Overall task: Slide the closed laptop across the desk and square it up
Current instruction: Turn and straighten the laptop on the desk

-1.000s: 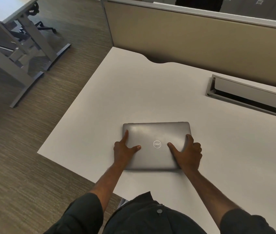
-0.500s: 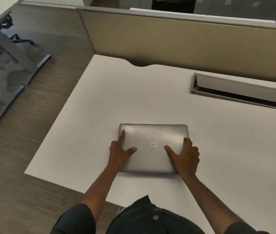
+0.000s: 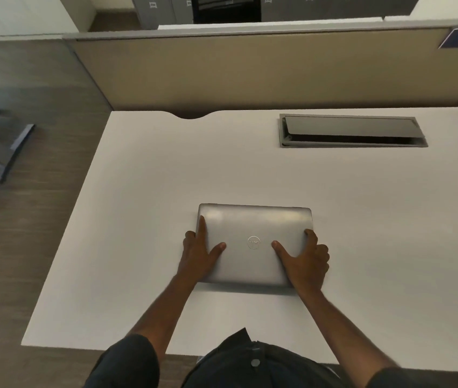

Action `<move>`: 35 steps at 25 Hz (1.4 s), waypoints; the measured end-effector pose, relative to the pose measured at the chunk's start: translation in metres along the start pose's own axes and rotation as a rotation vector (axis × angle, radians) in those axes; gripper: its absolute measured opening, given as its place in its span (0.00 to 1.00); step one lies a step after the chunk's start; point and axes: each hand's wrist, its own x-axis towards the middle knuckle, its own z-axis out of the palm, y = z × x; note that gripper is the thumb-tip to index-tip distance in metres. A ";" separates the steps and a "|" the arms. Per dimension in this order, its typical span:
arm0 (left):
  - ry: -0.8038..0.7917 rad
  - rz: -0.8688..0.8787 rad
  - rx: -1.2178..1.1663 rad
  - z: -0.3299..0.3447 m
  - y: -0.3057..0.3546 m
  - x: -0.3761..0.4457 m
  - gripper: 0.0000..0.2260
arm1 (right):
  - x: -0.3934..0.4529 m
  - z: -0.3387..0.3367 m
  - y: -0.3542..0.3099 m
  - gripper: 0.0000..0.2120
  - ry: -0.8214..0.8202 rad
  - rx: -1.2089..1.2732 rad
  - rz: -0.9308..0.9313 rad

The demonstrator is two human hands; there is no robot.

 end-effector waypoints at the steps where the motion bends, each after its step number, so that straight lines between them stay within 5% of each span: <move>1: -0.009 0.003 0.009 0.001 -0.001 0.001 0.43 | 0.000 0.001 0.001 0.46 0.000 -0.001 0.006; 35: 0.050 0.134 0.519 0.017 -0.008 0.009 0.43 | 0.010 0.010 0.018 0.47 0.032 -0.113 -0.023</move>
